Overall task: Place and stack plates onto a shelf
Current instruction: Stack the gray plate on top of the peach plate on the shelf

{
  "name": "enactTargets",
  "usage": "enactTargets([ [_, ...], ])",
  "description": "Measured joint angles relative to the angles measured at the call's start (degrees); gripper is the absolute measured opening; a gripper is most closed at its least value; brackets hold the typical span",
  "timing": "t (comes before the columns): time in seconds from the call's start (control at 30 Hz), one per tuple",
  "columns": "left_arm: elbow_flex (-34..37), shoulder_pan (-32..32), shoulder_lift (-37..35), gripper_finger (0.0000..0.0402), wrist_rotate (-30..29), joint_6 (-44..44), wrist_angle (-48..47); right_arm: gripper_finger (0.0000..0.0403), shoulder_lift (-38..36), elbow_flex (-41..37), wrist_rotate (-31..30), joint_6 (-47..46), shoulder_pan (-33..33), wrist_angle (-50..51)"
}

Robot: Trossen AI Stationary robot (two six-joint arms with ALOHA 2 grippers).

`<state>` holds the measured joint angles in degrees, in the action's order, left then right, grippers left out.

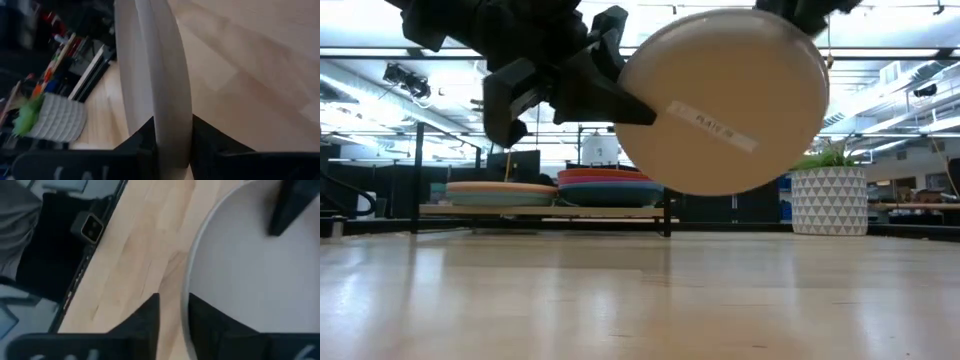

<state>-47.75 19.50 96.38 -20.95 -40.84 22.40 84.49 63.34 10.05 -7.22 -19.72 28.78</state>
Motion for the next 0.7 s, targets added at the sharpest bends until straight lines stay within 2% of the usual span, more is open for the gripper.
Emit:
enactTargets([
  [0.1,0.0,1.2,-1.4,0.0076,-4.4,0.2,-2.8,0.0140,-3.9,1.6,-4.8,-2.7,-0.2,5.0],
  [0.3,0.0,4.9,-11.0,0.0076,-15.9,2.1,-14.2,0.0190,-14.0,2.0,-21.2,-7.5,-3.7,11.3],
  [0.43,0.0,6.5,-18.3,0.0076,-25.6,6.6,-24.5,0.0199,-19.6,1.3,-29.5,-9.3,-7.4,11.2],
  [0.57,0.0,5.6,-24.9,0.0077,-36.3,15.0,-36.5,0.0200,-22.4,-0.6,-34.7,-11.3,-10.6,10.5],
  [0.7,0.0,0.7,-28.0,0.0077,-39.5,26.8,-51.1,0.0197,-22.6,-2.9,-37.7,-13.2,-12.7,9.4],
])
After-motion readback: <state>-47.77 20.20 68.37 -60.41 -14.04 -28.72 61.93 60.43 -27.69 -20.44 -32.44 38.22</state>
